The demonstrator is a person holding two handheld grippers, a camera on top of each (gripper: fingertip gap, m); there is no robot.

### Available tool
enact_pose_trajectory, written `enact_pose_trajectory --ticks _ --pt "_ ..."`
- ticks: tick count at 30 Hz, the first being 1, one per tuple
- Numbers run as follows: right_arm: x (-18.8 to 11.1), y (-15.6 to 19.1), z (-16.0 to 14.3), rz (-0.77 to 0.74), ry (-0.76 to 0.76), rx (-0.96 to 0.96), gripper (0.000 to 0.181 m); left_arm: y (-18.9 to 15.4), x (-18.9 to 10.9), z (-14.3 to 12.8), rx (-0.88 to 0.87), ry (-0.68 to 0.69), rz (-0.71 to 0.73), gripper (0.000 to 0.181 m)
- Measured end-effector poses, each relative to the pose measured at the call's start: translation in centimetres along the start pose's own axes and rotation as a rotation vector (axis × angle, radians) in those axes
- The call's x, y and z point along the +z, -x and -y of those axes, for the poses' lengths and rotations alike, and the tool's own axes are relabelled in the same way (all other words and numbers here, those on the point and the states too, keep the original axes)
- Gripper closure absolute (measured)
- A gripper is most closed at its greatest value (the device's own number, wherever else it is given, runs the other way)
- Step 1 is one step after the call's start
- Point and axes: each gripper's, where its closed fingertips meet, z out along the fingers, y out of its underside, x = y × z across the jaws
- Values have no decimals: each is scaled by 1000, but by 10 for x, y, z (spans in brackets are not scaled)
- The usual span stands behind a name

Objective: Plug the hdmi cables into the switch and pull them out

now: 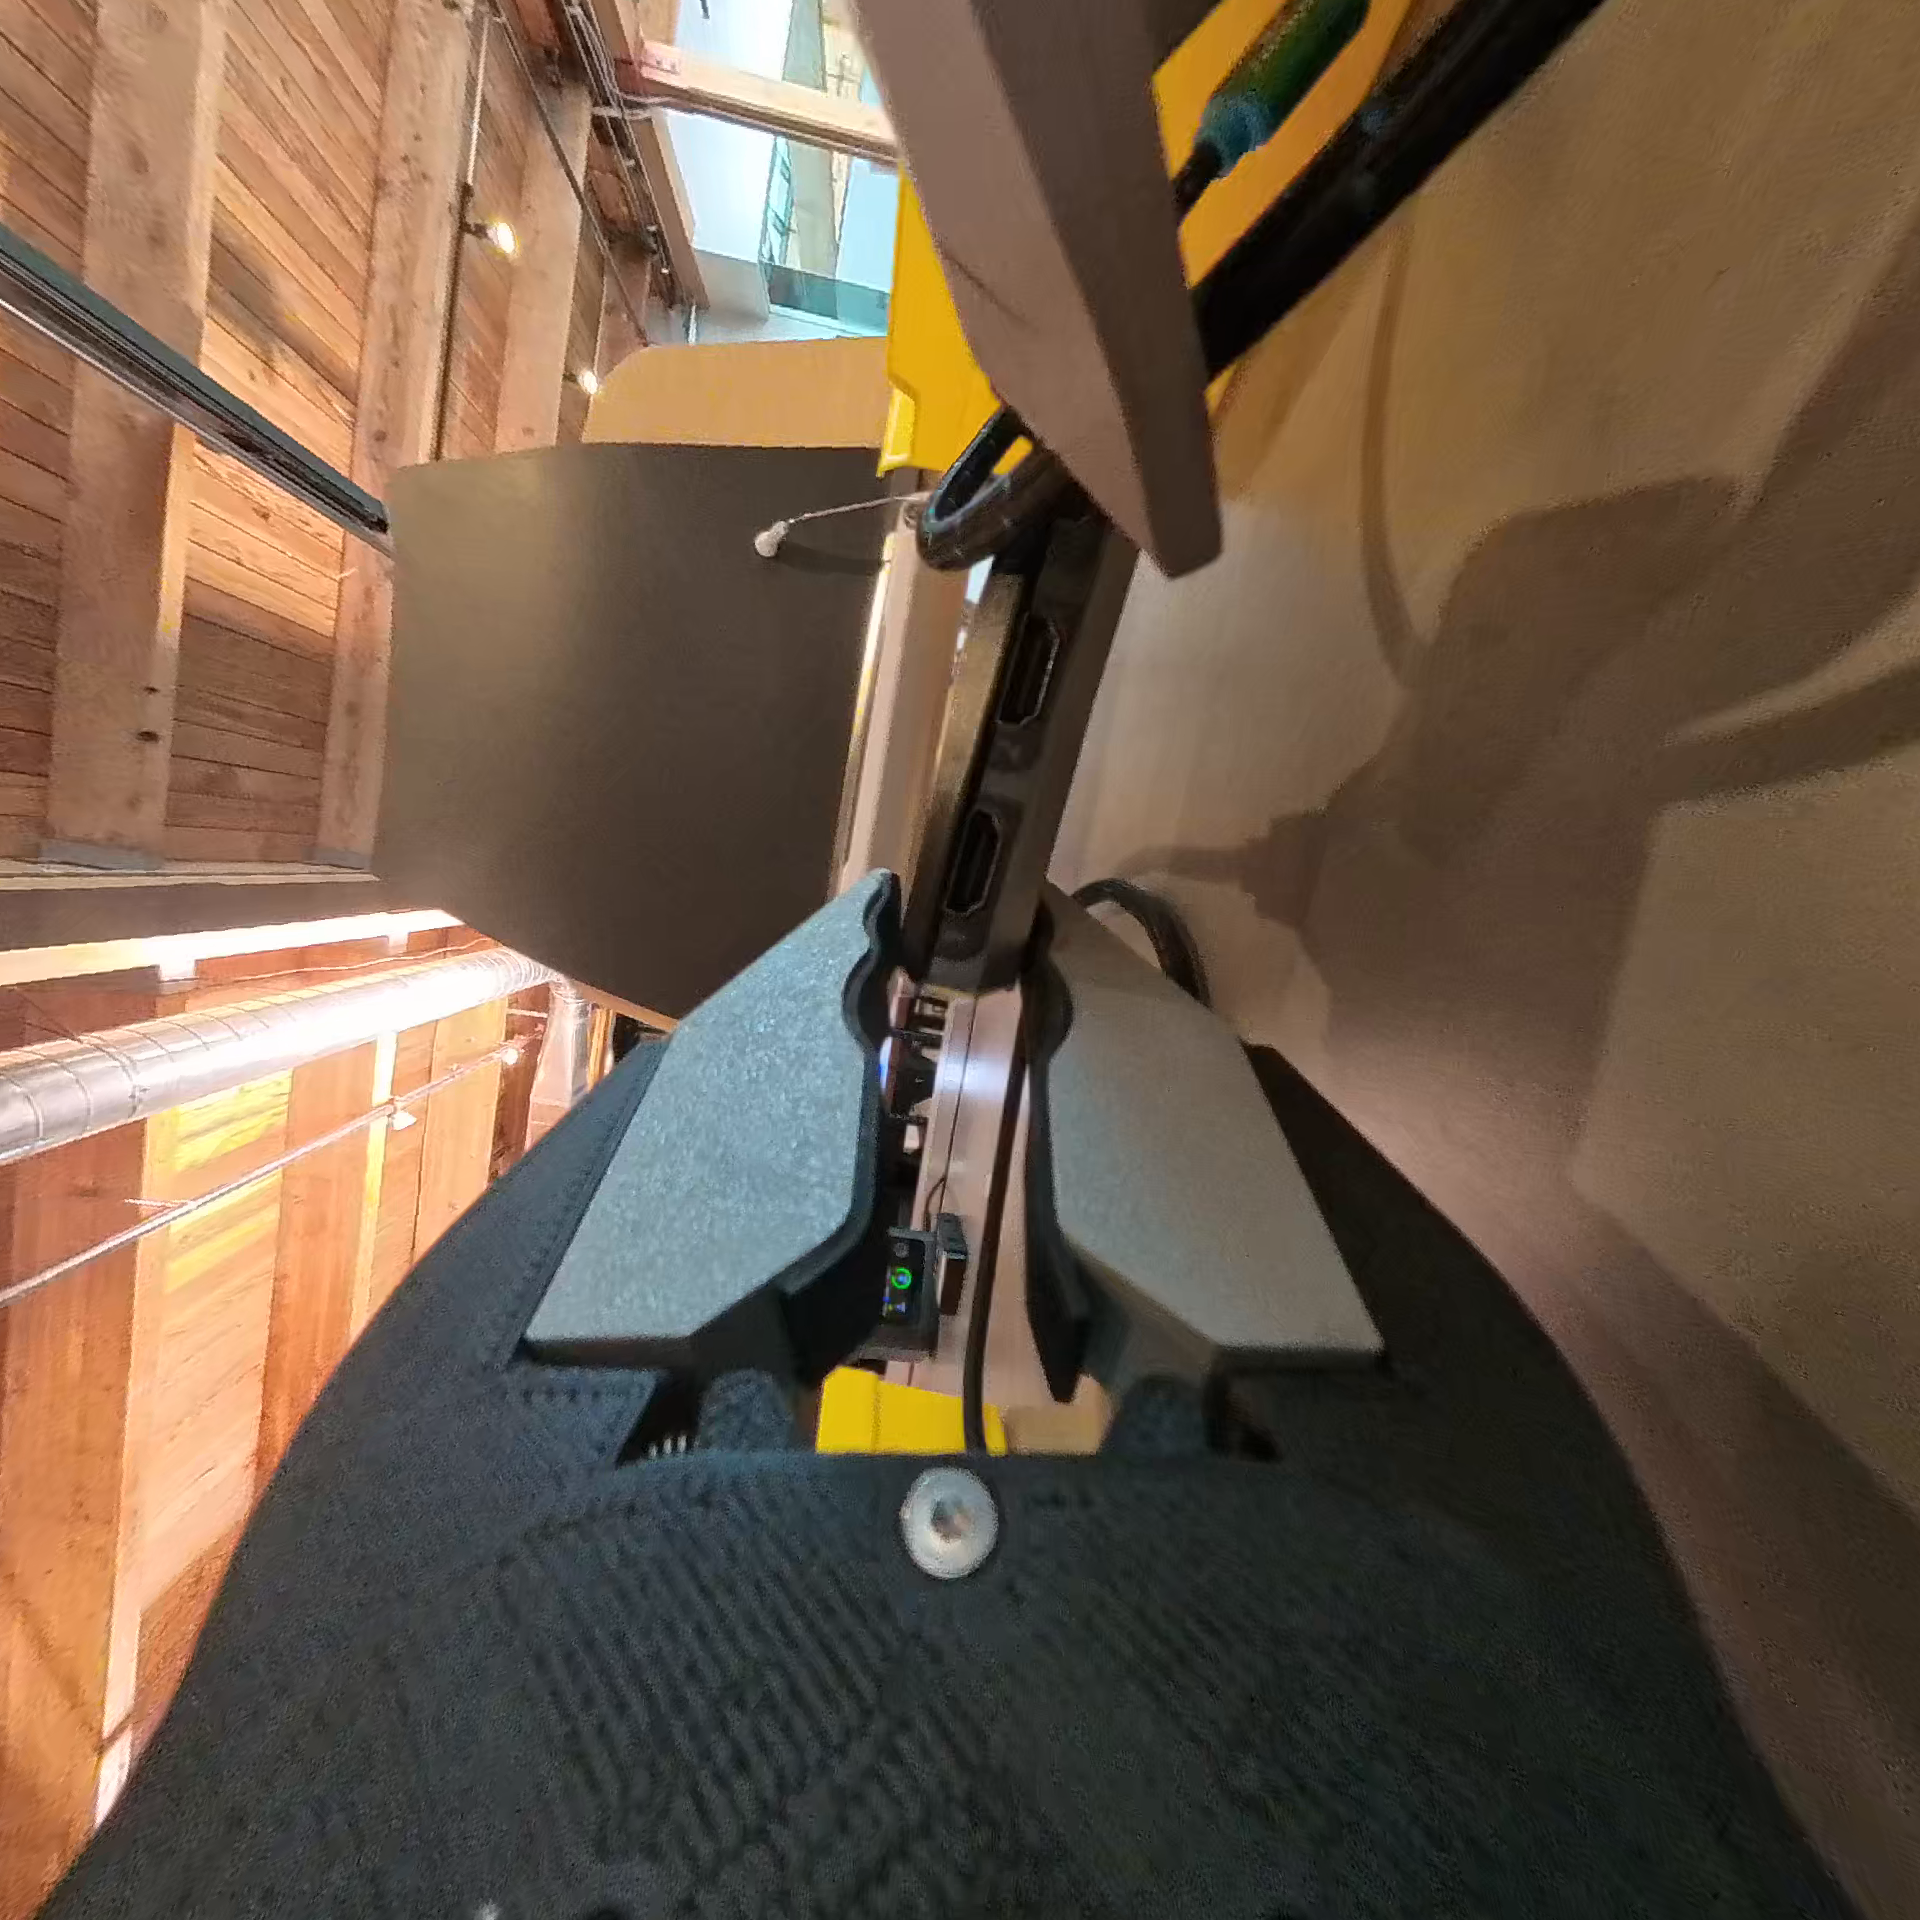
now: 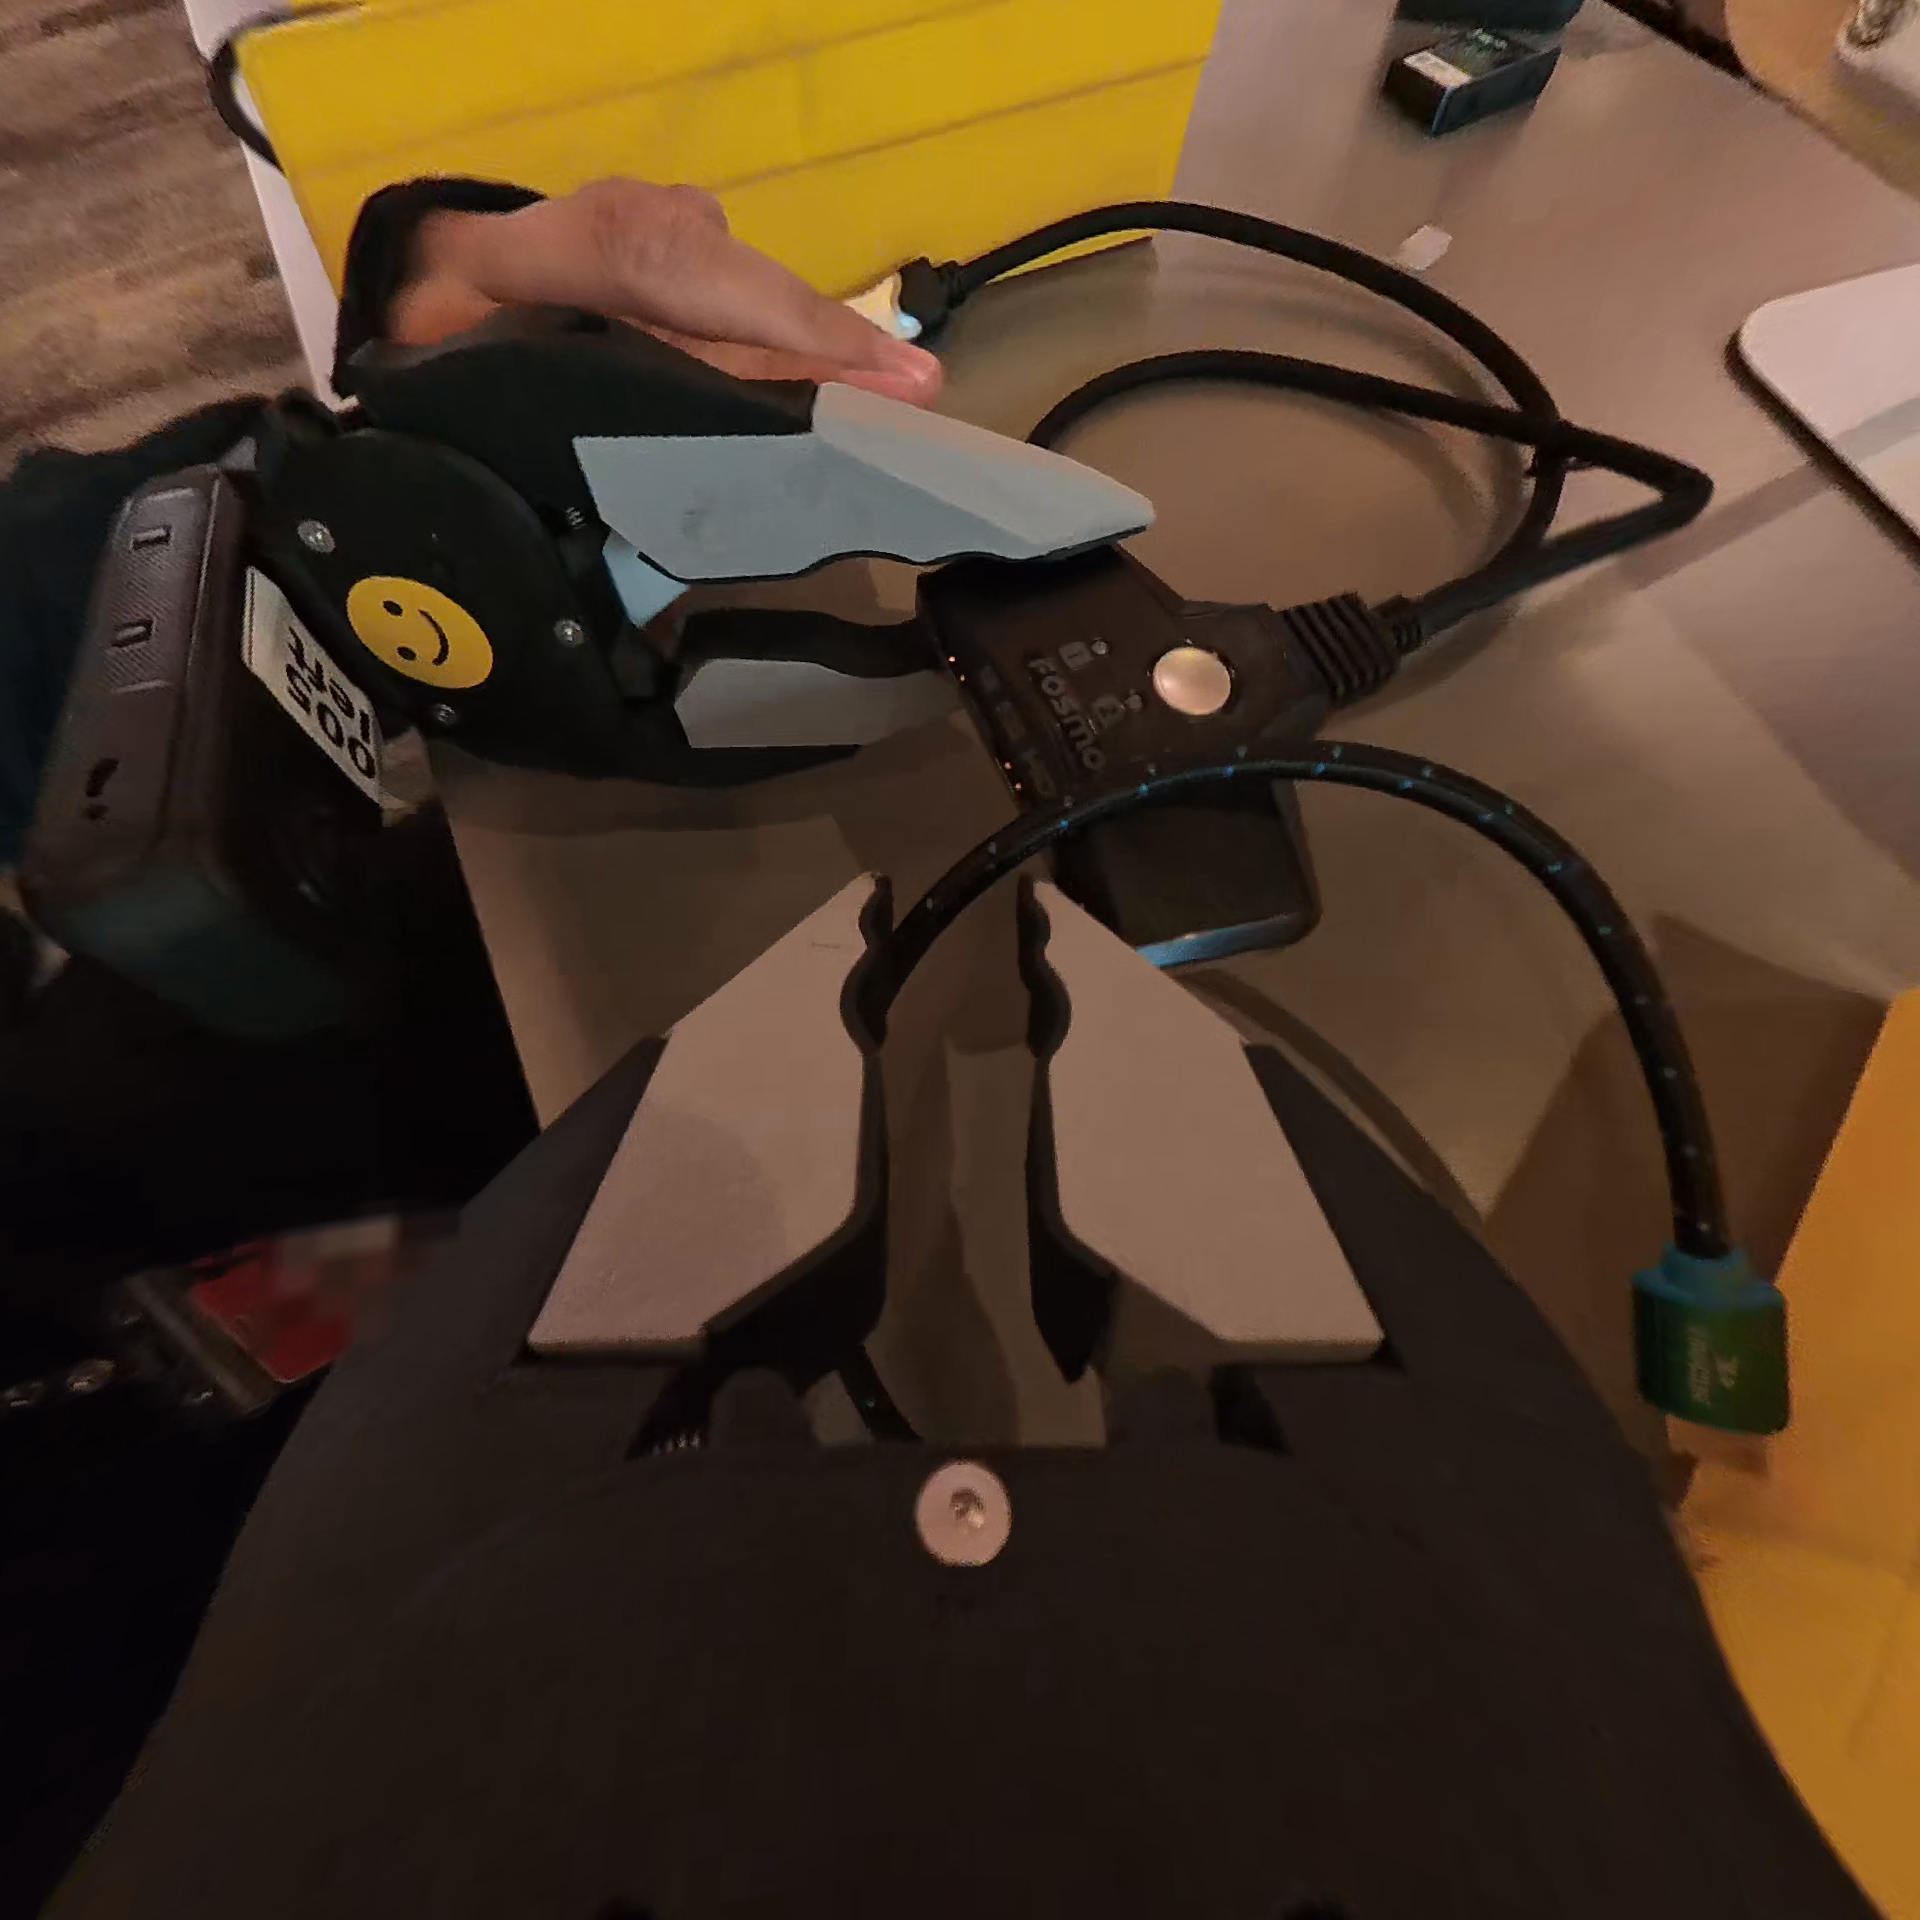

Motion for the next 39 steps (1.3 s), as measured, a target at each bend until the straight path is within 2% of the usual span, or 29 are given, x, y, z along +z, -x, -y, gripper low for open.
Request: enact_pose_trajectory --ticks 4,6,7,10,12,14,16,21,26,28,31,32,35,39 --pt "-13 -2 7 25 -46 94 165 5 -3 1 -47 -9 9 162" --pt "-20 -7 9 -47 -36 63 156 6 0 -8 -72 22 2 162" --pt "-23 -10 12 -93 -40 34 149 6 2 -13 -80 39 5 162" --pt "-22 -12 14 -176 -31 -66 147 9 6 -21 -95 73 17 162" --pt "-17 -17 13 -246 -19 -99 134 8 5 -23 -87 91 13 162" --pt "-13 -13 18 -274 -33 -135 129 9 2 -21 -103 83 12 162" --pt "-13 -8 22 -309 -34 -188 129 12 0 -23 -145 83 7 162" --pt "-16 -18 27 -515 24 -377 128 16 -5 -25 -166 75 20 162" --pt "-7 -20 46 -598 58 -628 133 10 -5 -17 -155 30 -14 162" --pt "1 -26 44 -587 144 -726 133 13 -8 -12 -180 -1 -11 162" --pt "8 -30 44 -573 209 -826 140 19 -15 -4 -318 -85 -40 161" --pt "6 -31 50 -593 183 -846 150 21 -18 -3 -368 -110 -58 161" --pt "3 -25 59 -529 88 -799 153 28 -22 0 -510 -197 -81 160" --pt "1 -18 56 -393 -35 -676 156 34 -29 4 -693 -294 -136 156"
